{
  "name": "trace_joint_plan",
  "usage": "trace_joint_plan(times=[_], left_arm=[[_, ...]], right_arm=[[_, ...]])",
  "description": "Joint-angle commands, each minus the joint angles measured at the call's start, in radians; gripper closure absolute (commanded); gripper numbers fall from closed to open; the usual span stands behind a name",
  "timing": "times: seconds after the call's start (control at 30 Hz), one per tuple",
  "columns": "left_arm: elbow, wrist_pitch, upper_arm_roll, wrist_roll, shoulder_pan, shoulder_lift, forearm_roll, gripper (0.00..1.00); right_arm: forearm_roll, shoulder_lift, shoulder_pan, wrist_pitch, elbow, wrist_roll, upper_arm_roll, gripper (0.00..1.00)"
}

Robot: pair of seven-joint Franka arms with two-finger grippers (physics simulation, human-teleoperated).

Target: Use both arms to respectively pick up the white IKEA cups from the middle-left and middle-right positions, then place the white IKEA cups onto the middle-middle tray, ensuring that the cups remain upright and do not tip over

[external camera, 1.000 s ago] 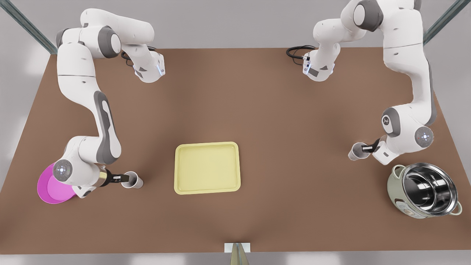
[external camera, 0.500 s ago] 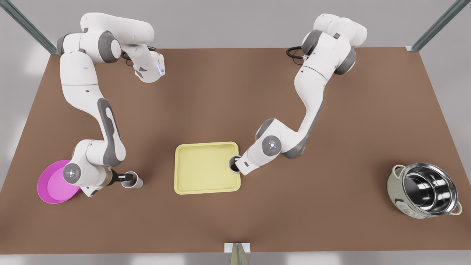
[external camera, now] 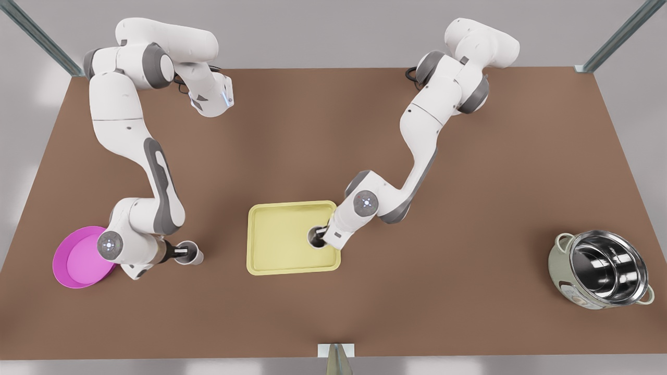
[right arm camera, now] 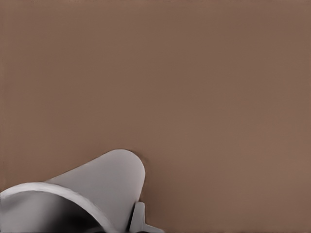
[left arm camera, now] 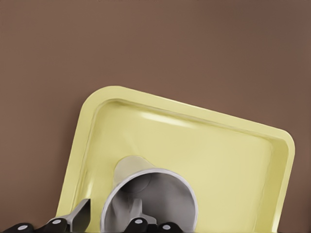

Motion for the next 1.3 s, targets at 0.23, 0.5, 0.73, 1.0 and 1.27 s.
trace_joint_plan(times=[0.23,0.5,0.73,1.0,1.27], left_arm=[[-0.002,0.002,0.001,-0.344,0.001,-0.009,0.044,0.00],[0.007,-0.724,0.001,-0.105,0.222,-0.360,0.096,0.00],[-0.352,-0.839,0.071,0.688,0.456,-0.775,0.276,0.00],[-0.292,-0.948,0.079,0.688,0.437,-0.750,0.199,0.00],[-0.292,-0.948,0.079,0.688,0.436,-0.750,0.199,0.00]], right_arm=[[-0.002,-0.045,0.064,0.000,0.026,0.058,0.165,0.79],[0.000,-0.016,0.184,0.039,0.062,0.186,0.165,0.79],[0.001,0.037,0.238,0.106,0.050,0.186,0.165,0.79],[-0.002,0.070,0.236,0.106,0.050,0.183,0.165,0.79],[0.000,0.070,0.235,0.106,0.054,0.181,0.165,0.00]])
